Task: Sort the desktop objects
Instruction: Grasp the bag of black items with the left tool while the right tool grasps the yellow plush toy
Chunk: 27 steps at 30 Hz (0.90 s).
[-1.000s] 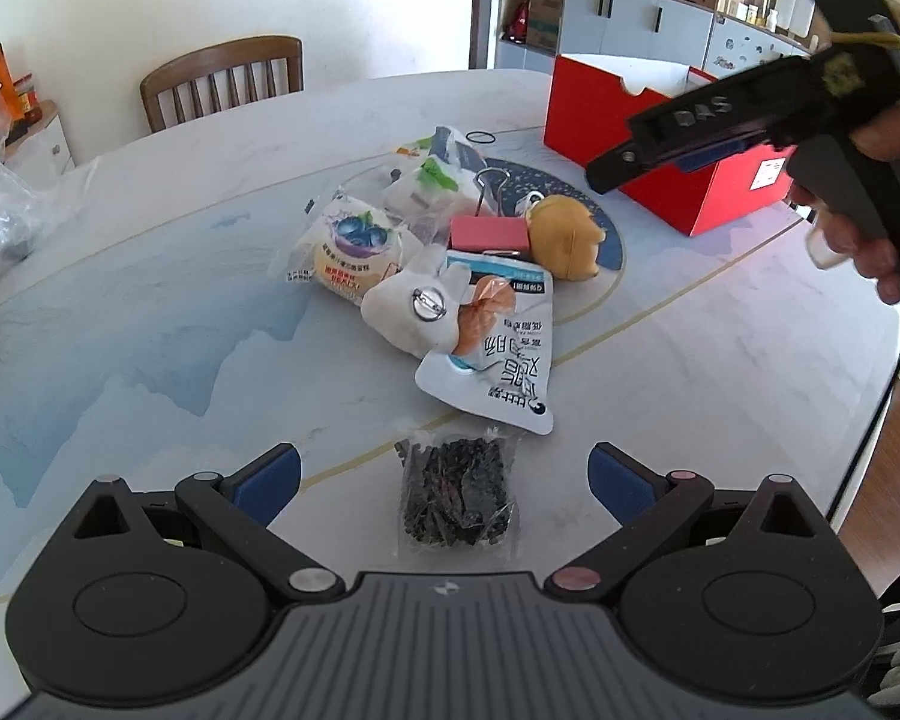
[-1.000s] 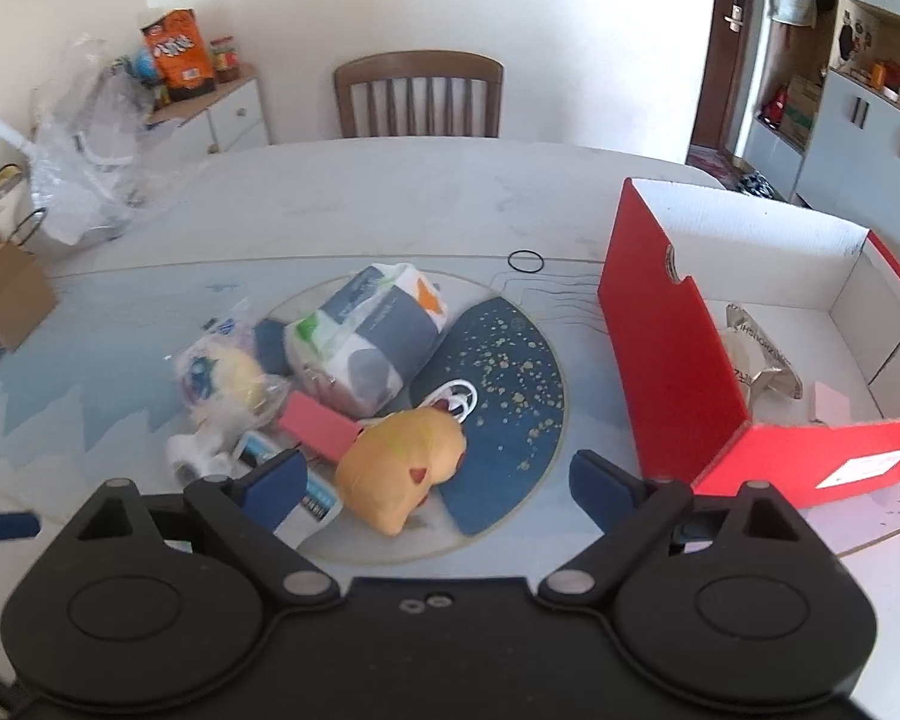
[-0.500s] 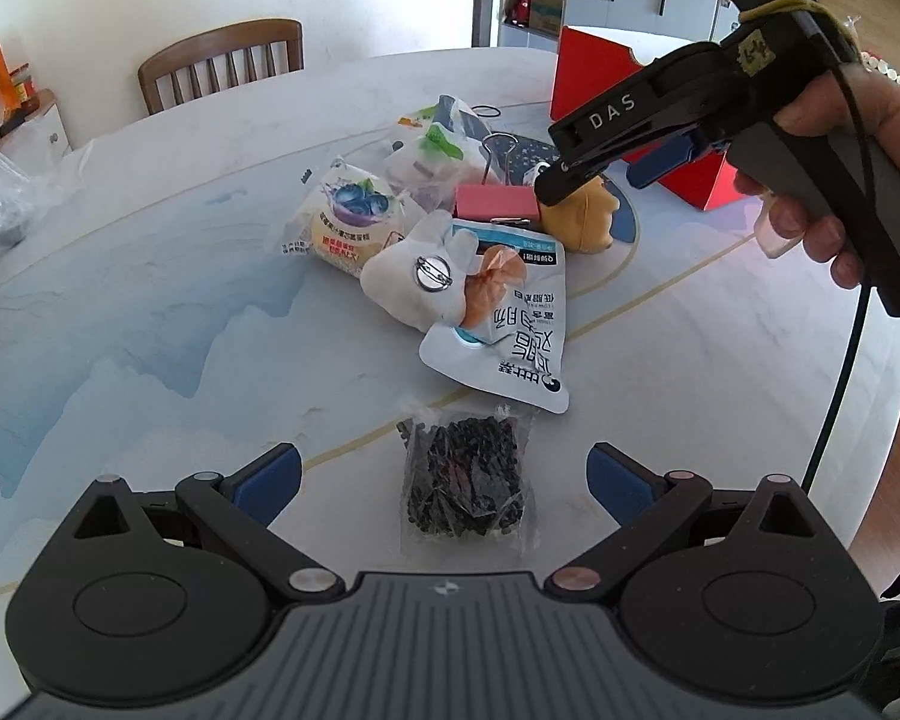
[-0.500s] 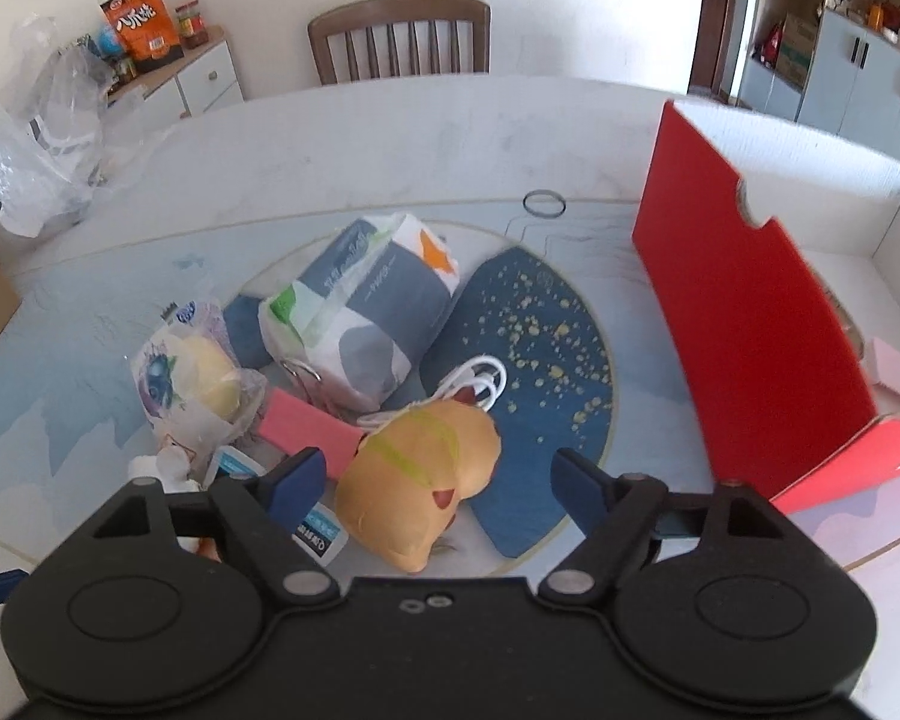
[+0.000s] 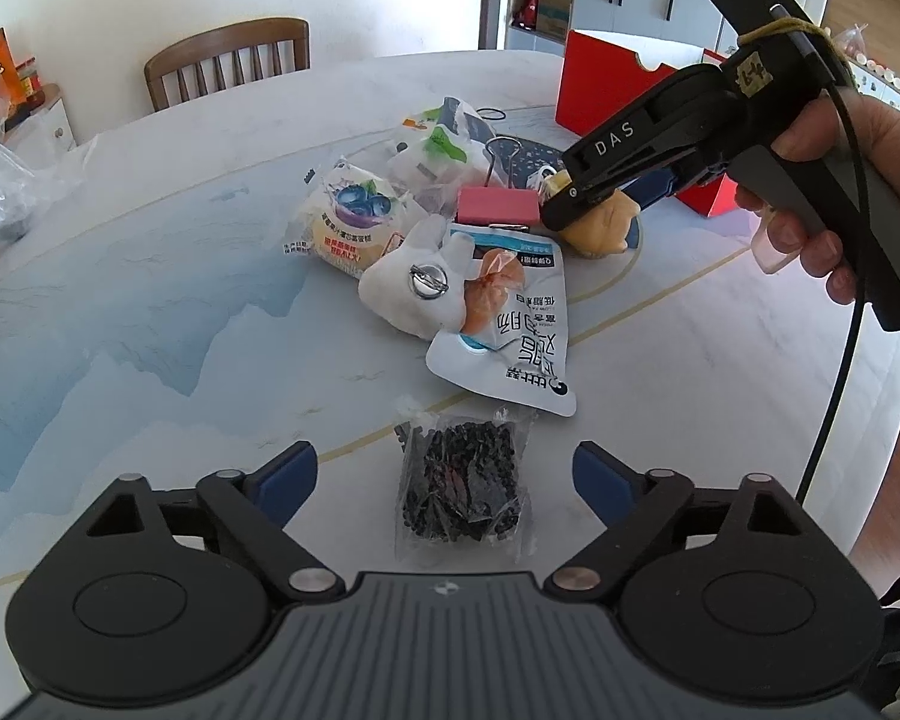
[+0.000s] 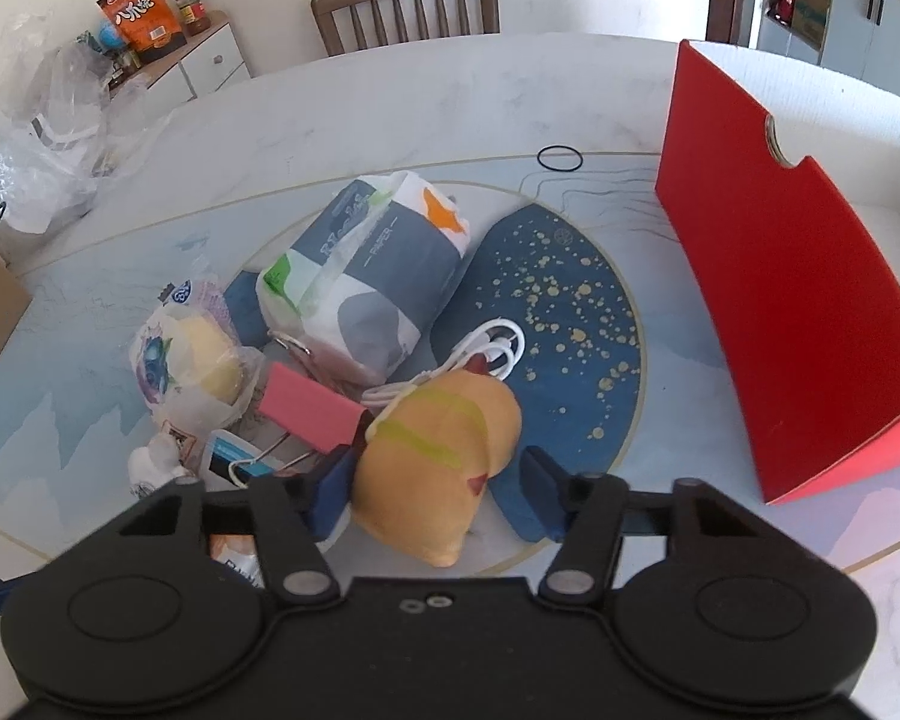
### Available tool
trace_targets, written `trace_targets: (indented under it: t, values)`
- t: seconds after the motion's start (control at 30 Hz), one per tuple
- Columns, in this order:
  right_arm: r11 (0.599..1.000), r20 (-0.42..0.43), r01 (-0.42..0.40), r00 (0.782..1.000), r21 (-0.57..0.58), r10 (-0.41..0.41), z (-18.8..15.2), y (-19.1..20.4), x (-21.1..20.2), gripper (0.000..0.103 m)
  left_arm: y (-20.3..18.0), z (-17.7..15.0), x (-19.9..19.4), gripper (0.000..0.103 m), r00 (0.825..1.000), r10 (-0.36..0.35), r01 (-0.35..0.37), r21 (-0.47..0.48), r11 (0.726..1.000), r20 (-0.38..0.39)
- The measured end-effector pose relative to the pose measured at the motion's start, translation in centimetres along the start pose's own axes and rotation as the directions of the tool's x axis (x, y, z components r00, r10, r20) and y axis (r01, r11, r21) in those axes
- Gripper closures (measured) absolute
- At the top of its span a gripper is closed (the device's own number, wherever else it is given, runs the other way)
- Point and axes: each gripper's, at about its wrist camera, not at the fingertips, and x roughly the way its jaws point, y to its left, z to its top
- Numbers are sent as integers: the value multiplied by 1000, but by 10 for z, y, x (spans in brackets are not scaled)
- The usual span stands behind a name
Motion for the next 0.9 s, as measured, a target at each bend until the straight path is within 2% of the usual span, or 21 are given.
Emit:
trace_targets:
  t: [0.07, 0.17, 0.23, 0.33, 0.5, 0.57, 0.7, 0.77, 0.9]
  values:
    - [1000, 1, -7, 1000, 7, 7, -1, -1, -1, 51, -2, 0, -1, 14, 1000, 5, -5, 3, 1000, 3]
    - [1000, 5, -14, 1000, 11, 14, -2, -3, -4, 55, -3, 0, -1, 27, 1000, 8, -8, 4, 1000, 1]
    - [1000, 4, -24, 1000, 15, 24, -2, -5, -6, 60, -4, -1, 1, 29, 1000, 10, -10, 3, 1000, -9]
    - [1000, -4, -17, 1000, 13, 17, -5, -6, -9, 60, -4, -2, 4, 36, 1000, 10, -10, -6, 1000, -25]
    - [1000, -5, -22, 1000, 18, 22, -9, -11, -12, 61, -5, -2, 5, 38, 1000, 5, -5, -12, 1000, -21]
    - [1000, -5, -22, 1000, 19, 22, -10, -12, -13, 61, -6, -1, 7, 50, 1000, -1, 0, -11, 1000, -31]
    - [999, -3, -32, 999, 37, 32, -13, -17, -16, 62, -7, -2, 10, 54, 999, -9, 8, -22, 1000, -41]
    - [998, -2, -39, 999, 45, 40, -15, -20, -19, 62, -7, -2, 10, 61, 999, -7, 6, -27, 1000, -41]
    - [997, -3, -57, 998, 57, 57, -20, -25, -25, 62, -7, -2, 10, 62, 999, -12, 10, -39, 999, -41]
